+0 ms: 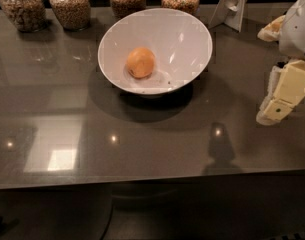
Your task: Pick orange from white bowl
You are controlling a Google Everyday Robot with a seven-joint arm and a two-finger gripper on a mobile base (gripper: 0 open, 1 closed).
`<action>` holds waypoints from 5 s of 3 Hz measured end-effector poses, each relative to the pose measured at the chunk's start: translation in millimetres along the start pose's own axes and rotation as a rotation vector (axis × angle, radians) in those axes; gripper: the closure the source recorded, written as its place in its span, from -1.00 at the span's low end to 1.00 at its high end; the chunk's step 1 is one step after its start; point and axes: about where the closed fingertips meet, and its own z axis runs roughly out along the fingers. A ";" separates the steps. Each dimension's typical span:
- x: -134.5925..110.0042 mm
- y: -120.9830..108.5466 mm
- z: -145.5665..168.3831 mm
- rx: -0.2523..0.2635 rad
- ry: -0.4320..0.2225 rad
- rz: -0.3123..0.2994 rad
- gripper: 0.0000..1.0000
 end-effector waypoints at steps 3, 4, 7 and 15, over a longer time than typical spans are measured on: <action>-103.5 -70.8 21.8 0.014 -0.467 0.104 -1.00; -152.8 -86.1 47.0 -0.048 -0.544 0.120 -1.00; -181.8 -110.9 77.1 0.035 -0.609 0.103 -1.00; -225.6 -132.4 236.6 -0.005 -0.471 0.054 -0.42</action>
Offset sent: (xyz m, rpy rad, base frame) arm 0.1056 0.0763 0.0381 0.5551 -0.1595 0.0022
